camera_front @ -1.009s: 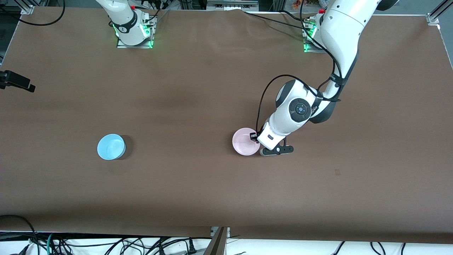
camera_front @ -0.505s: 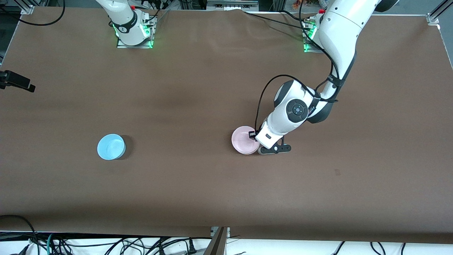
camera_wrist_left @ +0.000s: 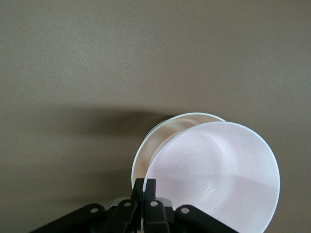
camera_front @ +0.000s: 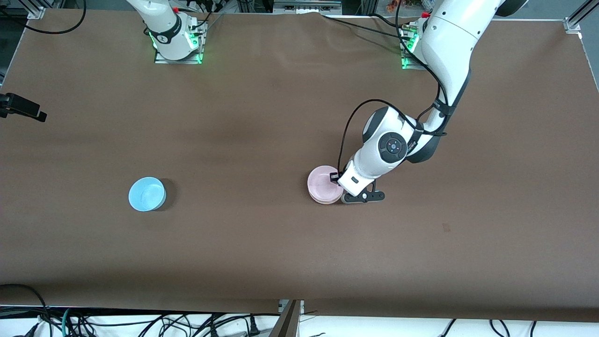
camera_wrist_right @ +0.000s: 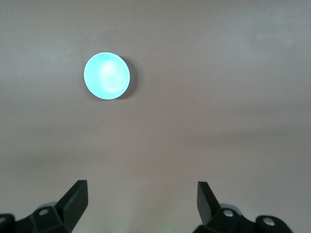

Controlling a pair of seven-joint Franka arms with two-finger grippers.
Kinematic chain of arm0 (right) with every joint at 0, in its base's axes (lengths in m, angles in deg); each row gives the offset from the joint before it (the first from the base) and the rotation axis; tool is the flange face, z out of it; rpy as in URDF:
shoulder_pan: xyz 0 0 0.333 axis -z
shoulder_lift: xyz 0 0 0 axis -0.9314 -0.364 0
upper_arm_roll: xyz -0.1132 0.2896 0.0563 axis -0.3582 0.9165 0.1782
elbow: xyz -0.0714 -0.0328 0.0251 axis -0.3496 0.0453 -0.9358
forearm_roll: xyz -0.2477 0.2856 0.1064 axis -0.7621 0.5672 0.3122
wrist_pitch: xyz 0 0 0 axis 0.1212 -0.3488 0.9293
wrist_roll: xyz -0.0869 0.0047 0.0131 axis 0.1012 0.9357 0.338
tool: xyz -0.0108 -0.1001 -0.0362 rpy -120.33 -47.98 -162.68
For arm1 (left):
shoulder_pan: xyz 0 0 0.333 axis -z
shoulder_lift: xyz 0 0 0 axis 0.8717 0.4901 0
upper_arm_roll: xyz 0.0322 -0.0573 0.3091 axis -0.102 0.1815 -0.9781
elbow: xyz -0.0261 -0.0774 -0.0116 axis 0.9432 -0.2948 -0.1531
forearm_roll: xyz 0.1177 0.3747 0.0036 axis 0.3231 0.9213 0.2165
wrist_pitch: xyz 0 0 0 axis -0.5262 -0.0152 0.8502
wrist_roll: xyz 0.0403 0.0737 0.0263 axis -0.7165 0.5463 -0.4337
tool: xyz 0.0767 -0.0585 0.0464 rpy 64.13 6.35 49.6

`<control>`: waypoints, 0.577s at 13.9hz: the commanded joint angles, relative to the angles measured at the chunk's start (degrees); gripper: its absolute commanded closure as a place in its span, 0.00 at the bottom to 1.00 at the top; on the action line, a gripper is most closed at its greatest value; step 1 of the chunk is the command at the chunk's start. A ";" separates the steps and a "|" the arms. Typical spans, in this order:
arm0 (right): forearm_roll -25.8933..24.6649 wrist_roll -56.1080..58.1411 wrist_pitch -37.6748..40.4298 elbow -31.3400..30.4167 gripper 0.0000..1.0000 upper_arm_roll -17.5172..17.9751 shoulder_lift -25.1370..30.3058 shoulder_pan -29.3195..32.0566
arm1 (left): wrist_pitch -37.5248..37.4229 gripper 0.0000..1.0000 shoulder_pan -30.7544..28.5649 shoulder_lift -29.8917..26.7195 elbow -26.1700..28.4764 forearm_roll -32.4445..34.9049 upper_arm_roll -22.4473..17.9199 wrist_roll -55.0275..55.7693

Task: Stack pink and blue bowls on white bowl
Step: 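Lower the pink bowl into the white bowl and open the left gripper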

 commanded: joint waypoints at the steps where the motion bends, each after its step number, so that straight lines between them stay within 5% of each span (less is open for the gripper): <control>1: 0.34 0.40 1.18 1.70 0.01 0.13 -0.79 0.29 | 0.06 1.00 -0.50 -0.31 0.42 1.60 0.24 -1.90; 5: 0.34 0.40 1.18 1.70 0.01 0.13 -0.79 0.29 | 0.06 1.00 -0.68 0.04 0.16 1.51 0.24 -2.26; 7: 0.34 0.49 1.18 1.70 0.01 0.13 -0.79 0.29 | 0.06 0.59 -0.77 0.13 -0.11 1.42 0.15 -2.17; 8: 0.34 0.49 1.18 1.70 0.01 0.13 -0.79 0.29 | 0.06 0.48 -0.77 0.13 -0.19 1.34 0.15 -1.82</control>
